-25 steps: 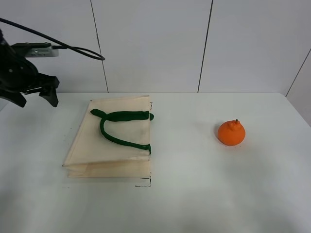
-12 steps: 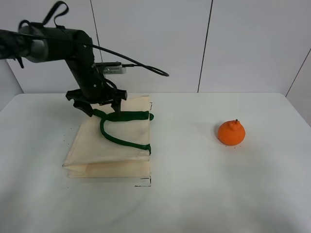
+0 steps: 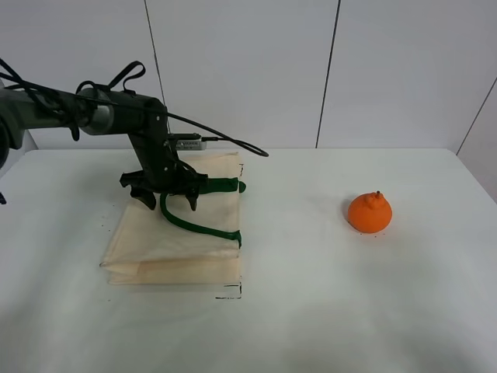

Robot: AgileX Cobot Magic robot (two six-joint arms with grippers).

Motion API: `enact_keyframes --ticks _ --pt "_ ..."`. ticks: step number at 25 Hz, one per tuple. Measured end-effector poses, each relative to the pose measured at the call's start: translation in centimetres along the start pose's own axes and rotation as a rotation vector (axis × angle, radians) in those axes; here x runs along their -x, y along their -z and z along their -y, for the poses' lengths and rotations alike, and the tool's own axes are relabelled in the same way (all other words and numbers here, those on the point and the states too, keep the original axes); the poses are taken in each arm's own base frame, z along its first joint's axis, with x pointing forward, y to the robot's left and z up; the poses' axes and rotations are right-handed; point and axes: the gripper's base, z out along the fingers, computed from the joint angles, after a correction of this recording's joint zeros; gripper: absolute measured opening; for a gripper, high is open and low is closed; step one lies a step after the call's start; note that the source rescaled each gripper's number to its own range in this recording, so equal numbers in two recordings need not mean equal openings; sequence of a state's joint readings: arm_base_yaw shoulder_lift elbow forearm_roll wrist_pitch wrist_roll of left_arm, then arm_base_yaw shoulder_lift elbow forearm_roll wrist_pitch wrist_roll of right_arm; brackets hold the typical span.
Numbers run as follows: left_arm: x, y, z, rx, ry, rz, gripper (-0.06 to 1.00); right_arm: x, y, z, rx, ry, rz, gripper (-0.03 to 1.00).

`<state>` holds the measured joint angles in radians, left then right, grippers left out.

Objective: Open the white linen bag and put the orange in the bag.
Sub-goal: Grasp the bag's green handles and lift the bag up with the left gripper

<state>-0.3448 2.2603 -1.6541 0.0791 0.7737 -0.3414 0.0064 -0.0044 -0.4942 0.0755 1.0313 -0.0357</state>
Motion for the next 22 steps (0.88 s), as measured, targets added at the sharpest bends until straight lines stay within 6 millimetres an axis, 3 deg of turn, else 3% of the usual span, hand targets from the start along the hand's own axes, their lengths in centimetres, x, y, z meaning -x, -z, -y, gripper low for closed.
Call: enact_keyframes --ticks 4,10,13,16,18,22 --pt "-0.2 -1.5 0.0 0.006 -0.003 -0.020 1.00 0.0 0.0 -0.1 0.006 -0.003 0.000 1.00" --pt "-0.2 -1.6 0.0 0.007 -0.003 -0.023 0.97 0.0 0.0 -0.1 0.011 -0.007 0.000 1.00" --pt "-0.2 -1.6 0.0 0.017 0.001 -0.033 0.73 0.0 0.0 -0.1 0.011 -0.007 0.000 1.00" --pt "-0.4 -1.6 -0.5 0.066 0.026 -0.051 0.23 0.0 0.0 -0.1 0.012 -0.008 0.000 1.00" --pt "-0.4 -1.5 -0.8 0.096 0.056 -0.063 0.04 0.0 0.0 -0.1 0.012 -0.010 0.000 1.00" --pt "0.0 -0.2 -0.9 0.131 0.077 -0.089 0.00 0.0 0.0 -0.1 0.012 -0.010 0.000 1.00"
